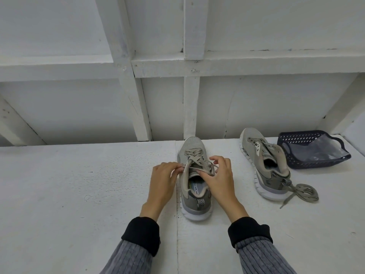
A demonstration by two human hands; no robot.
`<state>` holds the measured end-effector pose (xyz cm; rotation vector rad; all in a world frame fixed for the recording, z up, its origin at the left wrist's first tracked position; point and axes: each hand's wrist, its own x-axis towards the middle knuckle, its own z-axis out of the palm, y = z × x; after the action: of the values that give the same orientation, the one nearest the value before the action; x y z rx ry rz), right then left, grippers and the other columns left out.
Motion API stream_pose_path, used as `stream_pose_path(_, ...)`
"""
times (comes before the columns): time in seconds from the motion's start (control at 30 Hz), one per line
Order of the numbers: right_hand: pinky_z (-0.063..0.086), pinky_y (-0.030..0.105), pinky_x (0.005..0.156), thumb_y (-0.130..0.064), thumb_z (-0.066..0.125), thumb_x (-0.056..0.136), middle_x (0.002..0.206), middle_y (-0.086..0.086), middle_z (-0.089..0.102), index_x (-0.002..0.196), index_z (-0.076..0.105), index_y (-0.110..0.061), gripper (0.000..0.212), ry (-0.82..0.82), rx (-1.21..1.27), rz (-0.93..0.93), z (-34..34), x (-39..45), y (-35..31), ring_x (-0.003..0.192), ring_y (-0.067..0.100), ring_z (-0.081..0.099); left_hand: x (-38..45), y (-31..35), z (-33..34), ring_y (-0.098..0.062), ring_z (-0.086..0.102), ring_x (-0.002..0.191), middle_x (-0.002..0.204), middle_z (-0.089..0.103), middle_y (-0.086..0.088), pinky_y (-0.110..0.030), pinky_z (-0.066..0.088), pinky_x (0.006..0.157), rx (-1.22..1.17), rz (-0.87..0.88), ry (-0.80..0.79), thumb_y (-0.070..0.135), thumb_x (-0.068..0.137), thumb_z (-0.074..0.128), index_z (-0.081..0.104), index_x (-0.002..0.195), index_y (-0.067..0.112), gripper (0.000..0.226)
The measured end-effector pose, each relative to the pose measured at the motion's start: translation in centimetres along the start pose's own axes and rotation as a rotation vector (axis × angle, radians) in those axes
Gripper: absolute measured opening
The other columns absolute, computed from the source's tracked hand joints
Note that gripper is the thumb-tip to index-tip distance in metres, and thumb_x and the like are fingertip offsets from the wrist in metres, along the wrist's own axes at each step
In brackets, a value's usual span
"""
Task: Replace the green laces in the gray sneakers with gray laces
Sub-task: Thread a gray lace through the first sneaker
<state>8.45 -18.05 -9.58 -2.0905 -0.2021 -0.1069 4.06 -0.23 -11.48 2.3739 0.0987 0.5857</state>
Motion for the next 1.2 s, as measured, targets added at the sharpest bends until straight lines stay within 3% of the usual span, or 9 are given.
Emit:
stream_pose_path(0.1,0.044,0.021,0.074,-0.032,0.080,0.075,0.112,-0.009,0.040,0.118,0.050,-0.026,0.052,-0.008,0.012,0.028,0.0,-0.1,0.2,0.105,0.014,0.049,-0.5,-0.9,0.0,-0.010,0.057,0.082,0.079,0.065,0.021,-0.040,0.042,0.084,0.055,-0.175,0.101,0.027,0.097,0.059,0.071,0.093,0.027,0.013)
stream_pose_path(0.23,0.046,0.030,0.084,-0.036,0.078,0.077,0.112,-0.008,0.050,0.119,0.048,-0.027,0.051,-0.068,0.088,0.069,-0.1,-0.1,0.2,0.105,0.013,0.049,-1.1,-2.7,-1.1,-0.022,0.053,0.094,0.088,0.071,0.002,-0.037,0.027,0.082,0.285,-0.494,0.150,0.020,0.101,0.049,0.070,0.099,0.018,0.021)
stream_pose_path(0.4,0.044,0.028,0.085,-0.044,0.063,0.089,0.104,-0.011,0.061,0.104,0.060,-0.032,0.020,-0.146,0.211,0.041,-0.3,-0.2,1.0,0.102,0.010,0.053,-0.6,-1.9,-1.1,-0.021,0.045,0.124,0.130,0.060,0.003,-0.041,0.028,0.102,0.127,-0.244,-0.023,0.013,0.101,0.048,0.059,0.133,0.023,0.035)
stream_pose_path(0.53,0.047,0.031,0.081,-0.028,0.056,0.097,0.093,-0.006,0.066,0.094,0.066,-0.025,0.011,-0.083,0.194,0.009,-0.3,0.2,1.3,0.095,0.020,0.057,-0.2,0.2,-0.2,-0.004,0.047,0.111,0.114,0.062,0.019,-0.034,0.029,0.098,-0.019,-0.039,-0.078,0.039,0.102,0.045,0.064,0.118,0.033,0.026)
stream_pose_path(0.63,0.039,0.019,0.073,-0.017,0.059,0.094,0.085,-0.006,0.064,0.086,0.065,-0.019,0.010,-0.053,0.092,-0.045,-0.6,0.5,1.3,0.090,0.017,0.051,-0.2,0.5,0.2,-0.001,0.050,0.091,0.091,0.062,0.023,-0.033,0.029,0.095,-0.053,-0.053,-0.025,0.031,0.101,0.051,0.062,0.095,0.035,0.014)
stream_pose_path(0.73,0.034,0.023,0.068,-0.014,0.059,0.093,0.079,-0.007,0.060,0.077,0.061,-0.020,0.017,0.041,-0.035,-0.074,-0.8,0.6,1.9,0.084,0.017,0.045,-0.5,-0.2,-0.1,-0.005,0.050,0.085,0.081,0.061,0.022,-0.036,0.028,0.094,0.017,-0.099,0.032,0.019,0.099,0.055,0.059,0.086,0.032,0.019)
stream_pose_path(0.9,0.037,0.020,0.067,-0.015,0.060,0.093,0.080,-0.008,0.063,0.077,0.062,-0.024,0.019,0.050,0.065,0.030,0.0,0.5,2.4,0.085,0.018,0.052,-0.5,-0.6,-0.3,-0.002,0.055,0.090,0.084,0.066,0.022,-0.032,0.039,0.088,-0.111,-0.157,-0.073,0.029,0.101,0.051,0.063,0.087,0.032,0.018)
stream_pose_path(1.03,0.047,0.031,0.076,-0.016,0.053,0.097,0.090,-0.004,0.068,0.094,0.070,-0.018,0.017,0.004,0.173,0.083,0.2,1.8,1.8,0.088,0.016,0.059,0.5,-0.1,-0.7,0.002,0.063,0.087,0.084,0.069,0.016,-0.010,0.044,0.074,-0.418,-0.261,-0.083,0.029,0.103,0.047,0.070,0.093,0.023,0.026)
stream_pose_path(1.2,0.041,0.009,0.077,-0.012,0.056,0.096,0.104,-0.003,0.068,0.107,0.071,-0.016,0.020,-0.073,0.120,0.023,1.0,4.8,0.5,0.096,0.009,0.059,4.2,-0.4,0.5,0.000,0.062,0.092,0.101,0.069,0.010,-0.012,0.047,0.077,-0.396,-0.296,-0.074,0.021,0.097,0.060,0.072,0.105,0.022,0.014)
